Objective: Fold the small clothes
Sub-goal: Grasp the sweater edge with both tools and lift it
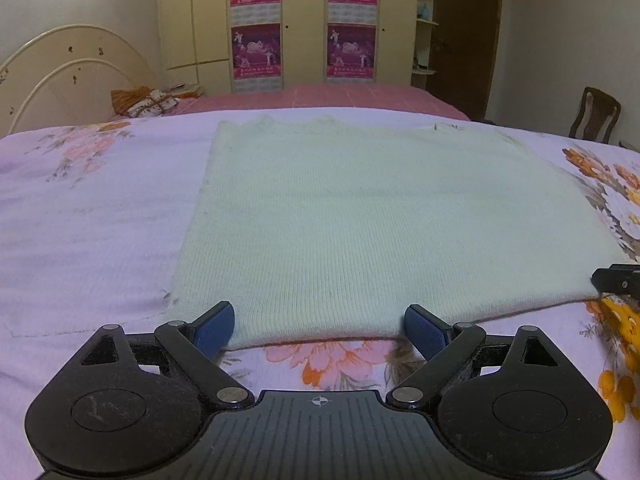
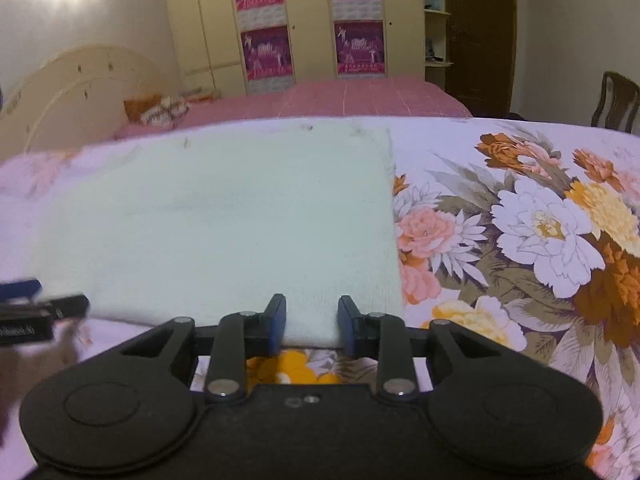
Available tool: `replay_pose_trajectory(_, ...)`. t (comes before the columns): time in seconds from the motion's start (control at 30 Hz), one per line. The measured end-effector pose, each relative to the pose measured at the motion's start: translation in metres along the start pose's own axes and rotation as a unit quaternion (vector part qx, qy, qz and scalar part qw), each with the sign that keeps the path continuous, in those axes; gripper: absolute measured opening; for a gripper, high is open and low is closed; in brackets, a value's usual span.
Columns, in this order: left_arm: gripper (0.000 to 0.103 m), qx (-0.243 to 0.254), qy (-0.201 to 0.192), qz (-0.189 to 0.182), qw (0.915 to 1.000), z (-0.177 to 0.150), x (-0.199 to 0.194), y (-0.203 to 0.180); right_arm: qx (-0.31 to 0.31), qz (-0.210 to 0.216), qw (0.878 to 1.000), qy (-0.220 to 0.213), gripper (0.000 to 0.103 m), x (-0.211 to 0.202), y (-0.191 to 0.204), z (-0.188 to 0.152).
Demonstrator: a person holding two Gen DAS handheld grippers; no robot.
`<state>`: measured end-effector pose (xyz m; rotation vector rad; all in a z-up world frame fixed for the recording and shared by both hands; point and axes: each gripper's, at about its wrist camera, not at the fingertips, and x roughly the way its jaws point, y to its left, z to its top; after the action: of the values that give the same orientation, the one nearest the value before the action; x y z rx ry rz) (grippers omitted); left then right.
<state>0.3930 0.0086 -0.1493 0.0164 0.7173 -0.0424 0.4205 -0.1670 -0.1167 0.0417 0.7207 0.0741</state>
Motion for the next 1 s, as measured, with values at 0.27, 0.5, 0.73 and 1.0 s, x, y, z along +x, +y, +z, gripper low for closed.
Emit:
replay_pose_trajectory(0.27,0.091,-0.182,0.005,-0.043,0.9824,-0.011,-0.033,0.051,0.009,0.008,1.0,-0.017,0.031,-0.023,-0.006,0.004)
replay_pose_trajectory(0.5,0.08,-0.337,-0.022,-0.084,0.9374,-0.019,-0.007,0.081,0.007,0.036,0.999,-0.011,0.032,-0.022,0.008,0.003)
replay_pose_trajectory(0.73,0.063,-0.397,-0.088,-0.132,0.9039,-0.016,0.034,0.084,0.038,0.124,0.991,-0.034,0.002,-0.001,0.025,0.029)
replay_pose_trajectory(1.0,0.007,-0.437,-0.104,-0.172,0.8767,-0.003,0.042,0.094,0.034,0.137,0.99,-0.03,0.002,0.053,0.054,0.072)
